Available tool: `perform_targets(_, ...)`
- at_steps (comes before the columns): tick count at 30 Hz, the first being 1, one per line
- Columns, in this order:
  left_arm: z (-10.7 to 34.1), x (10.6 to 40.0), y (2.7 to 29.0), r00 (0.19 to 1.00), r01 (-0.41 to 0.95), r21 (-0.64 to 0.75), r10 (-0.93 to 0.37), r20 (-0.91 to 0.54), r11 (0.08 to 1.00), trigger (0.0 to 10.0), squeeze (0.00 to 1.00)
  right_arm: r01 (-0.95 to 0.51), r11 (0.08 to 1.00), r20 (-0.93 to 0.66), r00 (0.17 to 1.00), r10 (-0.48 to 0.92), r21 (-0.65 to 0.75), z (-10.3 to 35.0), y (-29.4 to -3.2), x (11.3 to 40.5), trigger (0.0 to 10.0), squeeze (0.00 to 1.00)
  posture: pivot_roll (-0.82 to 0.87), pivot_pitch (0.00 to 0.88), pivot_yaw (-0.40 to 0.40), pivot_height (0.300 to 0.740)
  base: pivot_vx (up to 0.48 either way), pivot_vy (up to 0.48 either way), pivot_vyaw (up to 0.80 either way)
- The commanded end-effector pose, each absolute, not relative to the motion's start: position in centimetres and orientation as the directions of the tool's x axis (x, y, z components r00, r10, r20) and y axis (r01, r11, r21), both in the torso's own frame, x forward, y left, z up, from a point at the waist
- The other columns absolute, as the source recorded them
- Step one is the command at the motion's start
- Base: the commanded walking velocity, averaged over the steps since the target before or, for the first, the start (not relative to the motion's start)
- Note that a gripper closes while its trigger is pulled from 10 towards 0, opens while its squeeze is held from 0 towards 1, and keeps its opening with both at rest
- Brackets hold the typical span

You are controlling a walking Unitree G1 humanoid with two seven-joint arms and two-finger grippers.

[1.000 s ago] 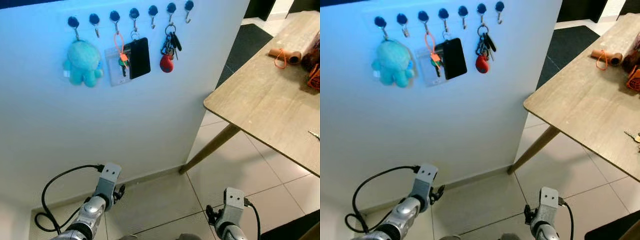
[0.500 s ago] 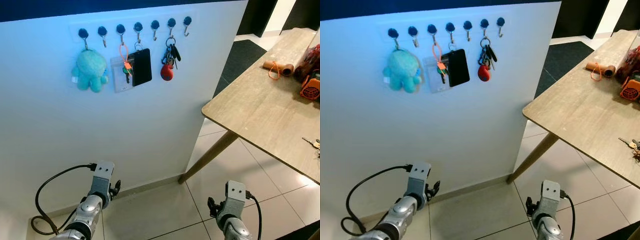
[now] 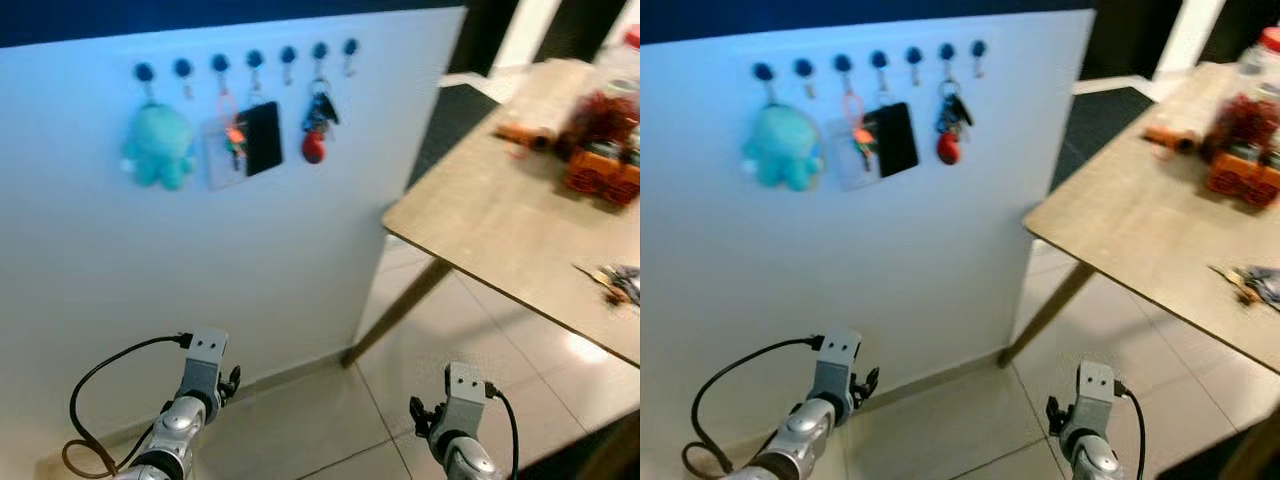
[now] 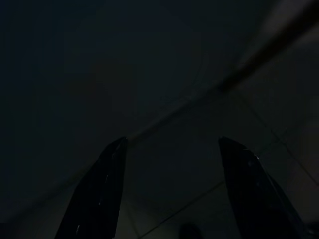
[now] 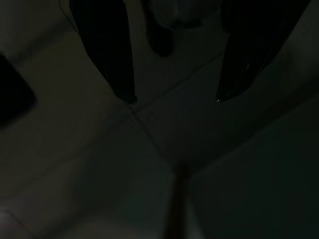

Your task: Hang keys on a hook

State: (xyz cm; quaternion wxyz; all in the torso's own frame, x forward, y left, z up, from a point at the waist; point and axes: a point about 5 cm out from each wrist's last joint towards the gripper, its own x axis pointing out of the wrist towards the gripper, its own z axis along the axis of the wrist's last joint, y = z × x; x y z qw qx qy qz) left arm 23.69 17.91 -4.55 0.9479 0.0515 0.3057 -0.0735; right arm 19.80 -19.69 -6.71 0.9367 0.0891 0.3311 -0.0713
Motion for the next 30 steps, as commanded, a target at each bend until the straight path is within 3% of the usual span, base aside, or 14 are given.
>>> perform_targets(1, -4.77, 23.44, 17.44, 0.797, 0.191, 0.059, -0.119, -0.593, 0.980, 10.0, 0.00, 0.188, 0.975, -0.656, 0.752, -0.067, 0.116, -7.09, -19.51, 19.29, 10.0, 0.00, 0.04, 0.000, -0.020, 0.740, 0.000, 0.000, -0.80)
perform_targets(30, -4.32, 23.86, 17.33, 0.827, 0.153, 0.025, -0.114, -0.550, 0.988, 10.0, 0.00, 0.135, 0.986, -0.646, 0.762, -0.042, 0.095, -6.71, -19.47, 20.03, 10.0, 0.00, 0.05, 0.000, -0.037, 0.740, 0.000, 0.000, -0.80)
